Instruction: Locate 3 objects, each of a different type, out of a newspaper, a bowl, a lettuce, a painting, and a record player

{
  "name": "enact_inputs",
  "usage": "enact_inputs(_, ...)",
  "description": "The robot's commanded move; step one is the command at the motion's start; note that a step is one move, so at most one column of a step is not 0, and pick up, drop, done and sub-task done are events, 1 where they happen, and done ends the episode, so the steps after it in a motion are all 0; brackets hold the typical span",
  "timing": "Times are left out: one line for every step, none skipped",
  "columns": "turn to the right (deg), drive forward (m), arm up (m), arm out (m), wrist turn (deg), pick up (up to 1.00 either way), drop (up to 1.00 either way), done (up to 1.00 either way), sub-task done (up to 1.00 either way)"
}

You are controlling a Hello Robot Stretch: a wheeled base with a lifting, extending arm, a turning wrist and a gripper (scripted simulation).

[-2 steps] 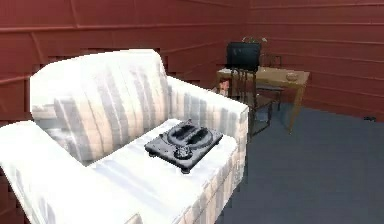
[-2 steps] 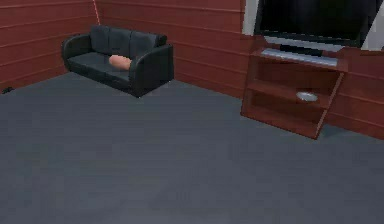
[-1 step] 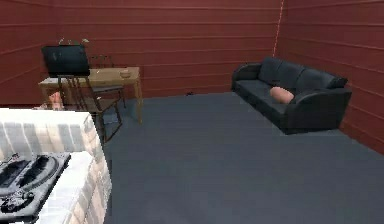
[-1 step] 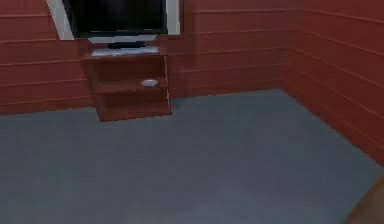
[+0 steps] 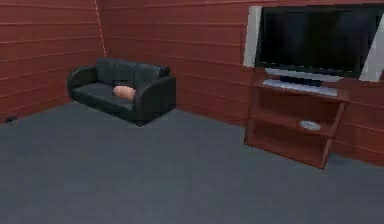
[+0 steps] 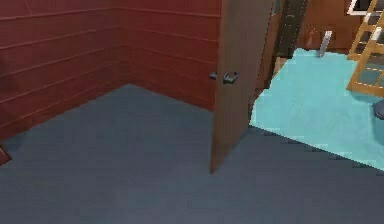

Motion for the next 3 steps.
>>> enact_inputs(33.0, 0.00, 0.00, 0.00, 0.0, 0.00, 0.00, 0.00, 0.00)
enact_inputs(0.0, 0.10, 0.00, 0.00, 0.0, 0.00, 0.00, 0.00, 0.00)
enact_inputs(-45.0, 0.00, 0.00, 0.00, 0.0, 0.00, 0.00, 0.00, 0.00)
